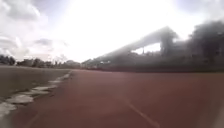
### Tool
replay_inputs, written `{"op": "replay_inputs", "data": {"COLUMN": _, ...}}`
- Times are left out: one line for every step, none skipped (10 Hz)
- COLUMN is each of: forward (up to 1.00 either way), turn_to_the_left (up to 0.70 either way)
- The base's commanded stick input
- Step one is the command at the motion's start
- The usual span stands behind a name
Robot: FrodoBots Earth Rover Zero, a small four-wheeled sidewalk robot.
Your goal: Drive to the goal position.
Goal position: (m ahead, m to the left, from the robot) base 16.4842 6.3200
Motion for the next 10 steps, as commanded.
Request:
{"op": "replay_inputs", "data": {"forward": 0.70, "turn_to_the_left": 0.00}}
{"op": "replay_inputs", "data": {"forward": 0.70, "turn_to_the_left": 0.00}}
{"op": "replay_inputs", "data": {"forward": 0.70, "turn_to_the_left": 0.00}}
{"op": "replay_inputs", "data": {"forward": 0.70, "turn_to_the_left": 0.00}}
{"op": "replay_inputs", "data": {"forward": 0.70, "turn_to_the_left": -0.35}}
{"op": "replay_inputs", "data": {"forward": 0.70, "turn_to_the_left": -0.35}}
{"op": "replay_inputs", "data": {"forward": 0.70, "turn_to_the_left": -0.35}}
{"op": "replay_inputs", "data": {"forward": 0.70, "turn_to_the_left": -0.35}}
{"op": "replay_inputs", "data": {"forward": 0.70, "turn_to_the_left": -0.35}}
{"op": "replay_inputs", "data": {"forward": 0.70, "turn_to_the_left": -0.08}}
